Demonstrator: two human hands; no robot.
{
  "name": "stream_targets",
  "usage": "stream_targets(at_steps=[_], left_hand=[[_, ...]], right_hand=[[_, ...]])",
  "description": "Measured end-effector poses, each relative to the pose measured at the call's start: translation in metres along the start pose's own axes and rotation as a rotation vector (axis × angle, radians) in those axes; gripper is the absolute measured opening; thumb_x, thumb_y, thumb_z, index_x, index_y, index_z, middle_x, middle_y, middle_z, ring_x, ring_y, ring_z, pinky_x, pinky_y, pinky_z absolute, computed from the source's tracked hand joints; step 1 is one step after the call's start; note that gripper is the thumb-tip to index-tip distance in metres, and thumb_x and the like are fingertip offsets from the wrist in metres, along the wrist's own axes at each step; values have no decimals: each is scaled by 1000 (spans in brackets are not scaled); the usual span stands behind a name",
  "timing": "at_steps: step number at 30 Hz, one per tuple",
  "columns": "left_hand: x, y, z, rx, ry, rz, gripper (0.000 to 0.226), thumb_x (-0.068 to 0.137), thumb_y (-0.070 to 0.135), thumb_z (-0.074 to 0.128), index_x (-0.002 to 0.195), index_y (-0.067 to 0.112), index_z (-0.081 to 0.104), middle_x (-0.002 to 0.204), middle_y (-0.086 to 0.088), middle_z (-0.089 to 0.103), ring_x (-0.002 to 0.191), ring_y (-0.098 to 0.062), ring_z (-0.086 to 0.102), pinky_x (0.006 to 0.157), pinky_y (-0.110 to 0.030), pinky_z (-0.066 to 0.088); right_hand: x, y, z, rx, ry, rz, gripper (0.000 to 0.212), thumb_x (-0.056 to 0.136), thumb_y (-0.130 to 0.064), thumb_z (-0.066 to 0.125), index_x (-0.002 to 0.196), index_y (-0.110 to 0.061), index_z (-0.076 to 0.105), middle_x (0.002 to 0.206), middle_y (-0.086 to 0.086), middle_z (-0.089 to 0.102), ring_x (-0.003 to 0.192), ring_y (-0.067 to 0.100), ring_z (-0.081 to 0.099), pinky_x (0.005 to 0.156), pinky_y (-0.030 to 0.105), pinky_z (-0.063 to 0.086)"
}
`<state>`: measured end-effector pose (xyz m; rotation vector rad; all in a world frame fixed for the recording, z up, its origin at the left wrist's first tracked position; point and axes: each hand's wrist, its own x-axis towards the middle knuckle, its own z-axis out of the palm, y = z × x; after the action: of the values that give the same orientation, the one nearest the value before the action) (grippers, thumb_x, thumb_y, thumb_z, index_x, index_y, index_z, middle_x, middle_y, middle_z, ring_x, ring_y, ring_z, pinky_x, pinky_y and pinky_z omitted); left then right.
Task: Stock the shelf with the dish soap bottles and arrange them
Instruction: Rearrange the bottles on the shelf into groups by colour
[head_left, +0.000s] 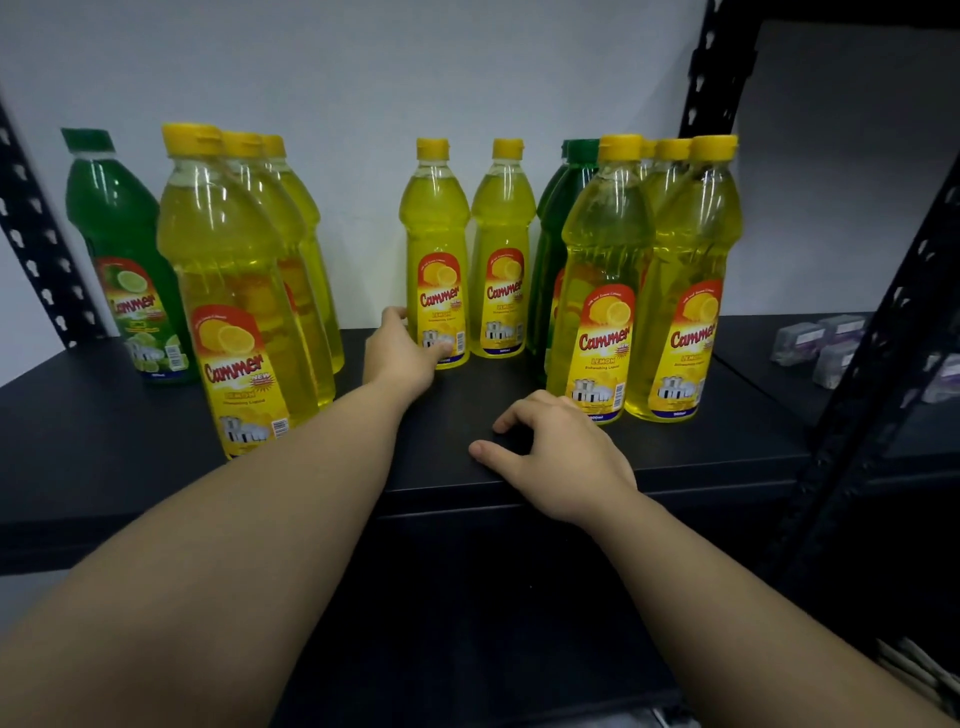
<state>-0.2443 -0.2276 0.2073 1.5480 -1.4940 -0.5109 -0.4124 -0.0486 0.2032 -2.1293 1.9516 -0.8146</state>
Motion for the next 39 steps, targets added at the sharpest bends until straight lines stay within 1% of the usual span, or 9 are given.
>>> stream_targets(at_steps=[6,10,13,15,20,27,29,33,39], left_hand=[[12,3,1,37,56,-42,70,87,37,85,143,17,48,136,-10,65,127,-31,62,94,-42,51],[8,4,3,69,183,26,47,85,30,88,106,20,47,114,-6,62,107,-28,65,77,-37,50],[2,4,12,82,86,179,32,88,29,83,99,25,53,94,3,64,89,-18,65,72,-33,49],[-1,7,16,74,-5,226,35,87,36,84,108,24,58,91,8,64,88,-14,64,75,-30,49],[5,12,24,65,-169,204,71,87,46,83,144,14,56,126,-3,69,119,-23,66,99,-37,54],[19,19,36,87,-281,158,103,87,50,82,164,9,25,165,-13,40,151,-31,40,120,-49,40],[25,21,40,21,-292,146,107,86,48,84,166,13,22,167,-10,38,152,-29,39,121,-51,38],[32,20,48,-86,-330,182,86,86,42,85,156,17,44,149,-6,60,136,-25,57,113,-50,48],[26,12,37,-81,-377,211,80,89,42,81,154,14,43,150,-7,59,137,-24,56,113,-49,48]], right_hand=[[1,1,1,-21,-13,-18,45,87,-74,58,113,-37,65,115,-18,53,114,6,46,88,37,50],[2,1,3,-30,-8,-19,45,87,-74,57,113,-38,64,115,-18,53,114,7,46,86,36,50],[1,0,4,-37,6,-25,45,87,-74,57,112,-38,64,115,-18,53,113,7,47,85,36,50],[1,0,5,-42,7,-23,45,87,-75,56,113,-39,64,115,-18,53,112,6,47,83,35,49],[3,1,5,-49,4,-28,45,87,-75,56,114,-39,64,114,-18,52,110,6,47,81,33,48],[3,2,5,-49,3,-26,46,87,-76,56,115,-39,63,115,-19,52,110,5,47,83,34,50],[4,3,6,-54,12,-24,46,87,-77,55,114,-40,63,115,-19,51,110,5,47,82,35,50],[5,5,8,-59,22,-35,47,86,-78,54,112,-40,63,112,-20,51,108,5,46,80,33,49],[5,3,9,-65,36,-39,46,86,-78,54,111,-40,63,110,-20,50,107,5,46,80,34,49]])
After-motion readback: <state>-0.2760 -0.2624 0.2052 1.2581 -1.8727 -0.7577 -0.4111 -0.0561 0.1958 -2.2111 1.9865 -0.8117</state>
